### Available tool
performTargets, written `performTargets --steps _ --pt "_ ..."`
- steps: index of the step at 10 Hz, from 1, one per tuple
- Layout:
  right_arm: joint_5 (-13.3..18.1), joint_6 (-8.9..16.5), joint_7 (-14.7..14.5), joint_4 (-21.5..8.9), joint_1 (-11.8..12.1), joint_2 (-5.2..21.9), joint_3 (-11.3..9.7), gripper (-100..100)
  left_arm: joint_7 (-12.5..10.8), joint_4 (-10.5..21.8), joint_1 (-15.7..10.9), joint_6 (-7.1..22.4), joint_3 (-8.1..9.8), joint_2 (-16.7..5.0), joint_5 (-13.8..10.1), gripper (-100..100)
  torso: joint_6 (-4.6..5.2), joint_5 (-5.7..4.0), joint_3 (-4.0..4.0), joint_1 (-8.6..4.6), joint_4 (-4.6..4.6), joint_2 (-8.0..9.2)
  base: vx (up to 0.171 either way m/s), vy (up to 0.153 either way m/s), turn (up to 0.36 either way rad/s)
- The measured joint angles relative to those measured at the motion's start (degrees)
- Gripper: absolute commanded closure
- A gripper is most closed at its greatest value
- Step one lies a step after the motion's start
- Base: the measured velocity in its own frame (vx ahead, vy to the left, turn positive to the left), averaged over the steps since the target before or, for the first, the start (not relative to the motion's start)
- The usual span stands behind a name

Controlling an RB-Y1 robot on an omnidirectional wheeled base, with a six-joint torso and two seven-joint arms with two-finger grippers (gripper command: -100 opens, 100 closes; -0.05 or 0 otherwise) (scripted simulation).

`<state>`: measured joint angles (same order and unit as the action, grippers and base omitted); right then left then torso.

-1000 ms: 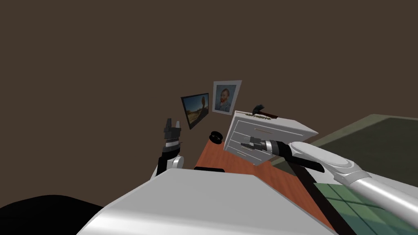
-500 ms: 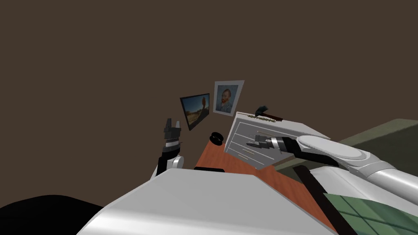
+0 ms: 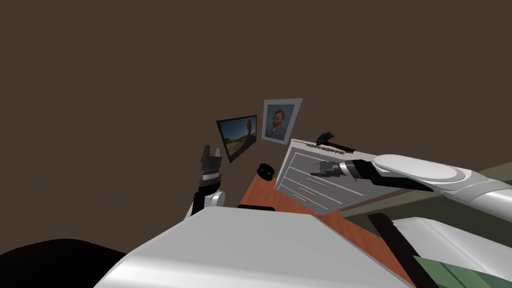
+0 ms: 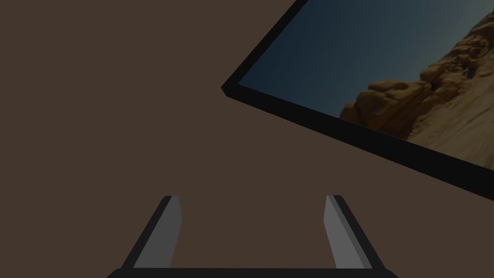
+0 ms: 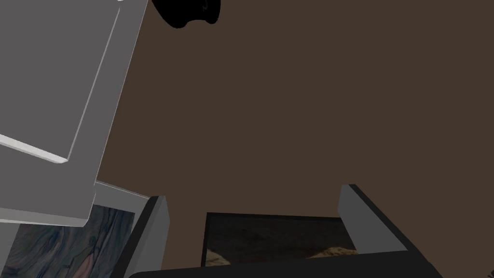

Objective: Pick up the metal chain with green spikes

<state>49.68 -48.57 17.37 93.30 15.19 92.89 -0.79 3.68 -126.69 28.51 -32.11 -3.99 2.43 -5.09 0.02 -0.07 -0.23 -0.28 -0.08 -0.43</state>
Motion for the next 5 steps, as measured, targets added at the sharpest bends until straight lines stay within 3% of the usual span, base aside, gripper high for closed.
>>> performTargets --steps 3,4,5 --pt "2.40 -1.10 1.19 -2.21 -0.55 4.94 0.80 -100 0.00 0.00 0.00 0.00 0.00 0.00 0.00 0 0.02 -0.02 0.02 -0.02 0.00 0.05 0.098 -0.078 0.059" --pt "3.98 -1.50 1.88 -3.23 -2.09 6.57 -0.06 -100 0.00 0.00 0.00 0.00 0.00 0.00 0.00 0 0.00 -0.04 0.00 -0.14 0.00 0.00 0.100 -0.076 0.050" --pt "4.51 -1.50 2.15 -3.48 -1.28 7.81 0.58 -100 0.00 0.00 0.00 0.00 0.00 0.00 0.00 0 0.02 -0.05 0.00 -0.07 -0.01 0.01 0.115 -0.073 0.054"
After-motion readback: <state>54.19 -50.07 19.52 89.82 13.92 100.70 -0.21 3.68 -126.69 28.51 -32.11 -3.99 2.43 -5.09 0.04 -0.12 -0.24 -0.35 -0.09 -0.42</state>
